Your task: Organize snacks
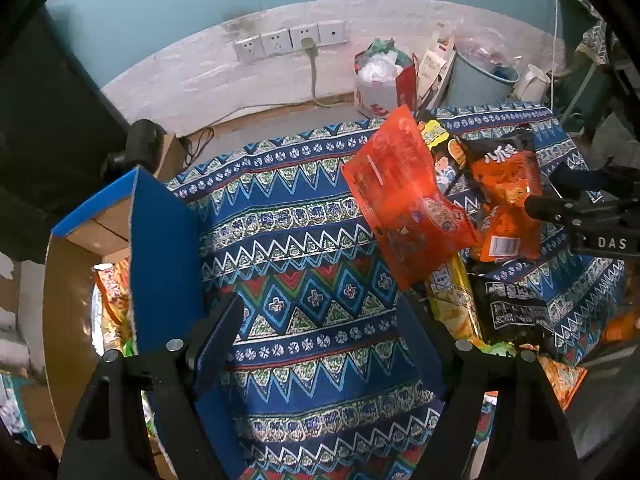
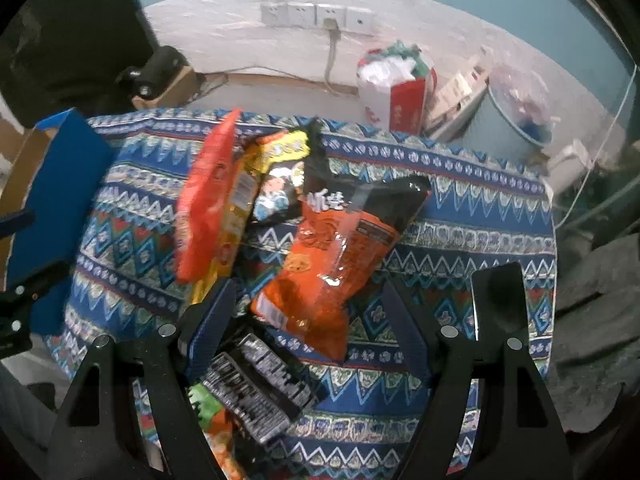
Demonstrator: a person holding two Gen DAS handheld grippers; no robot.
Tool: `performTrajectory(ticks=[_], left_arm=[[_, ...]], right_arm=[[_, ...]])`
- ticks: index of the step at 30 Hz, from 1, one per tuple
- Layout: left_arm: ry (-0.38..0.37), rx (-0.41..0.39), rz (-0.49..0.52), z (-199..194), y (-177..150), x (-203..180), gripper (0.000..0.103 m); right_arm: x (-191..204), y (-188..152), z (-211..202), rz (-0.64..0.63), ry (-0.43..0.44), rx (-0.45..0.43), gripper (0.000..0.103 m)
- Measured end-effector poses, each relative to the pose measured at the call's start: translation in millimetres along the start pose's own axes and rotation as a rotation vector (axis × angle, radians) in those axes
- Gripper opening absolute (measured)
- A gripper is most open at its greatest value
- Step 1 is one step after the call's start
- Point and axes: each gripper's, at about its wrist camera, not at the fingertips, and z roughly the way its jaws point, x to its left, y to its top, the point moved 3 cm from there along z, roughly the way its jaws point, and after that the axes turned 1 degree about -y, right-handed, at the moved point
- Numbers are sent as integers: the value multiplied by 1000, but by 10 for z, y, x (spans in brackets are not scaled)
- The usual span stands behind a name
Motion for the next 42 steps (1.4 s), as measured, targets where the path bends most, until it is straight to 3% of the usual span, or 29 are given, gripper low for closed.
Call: performTrajectory(ticks=[10,20,22,24,28,34,42], left_arm=[[-19,57,-26,352,114,10,80],[-42,79,-41,517,284,-83,80],[-52,77,-47,524,336,-122,80],[-61,74,-60,528,391,-154,80],[-110,55,-102,525,530,-242,81],[-170,65,-130,603,727,-465,81],[-143,111,-117,907,867,-689,81]], right_arm=[[-160,73,458,64,12,52,75],[-150,87,717,41,18,73,75],[-167,79,741,31,7,74,67],[-187,77,728,16,3,66,48],[-270,64,652,9,-7,39,38],[-430,25,487,25,13,4,38],[-532,-45,460,43,38,1,38]])
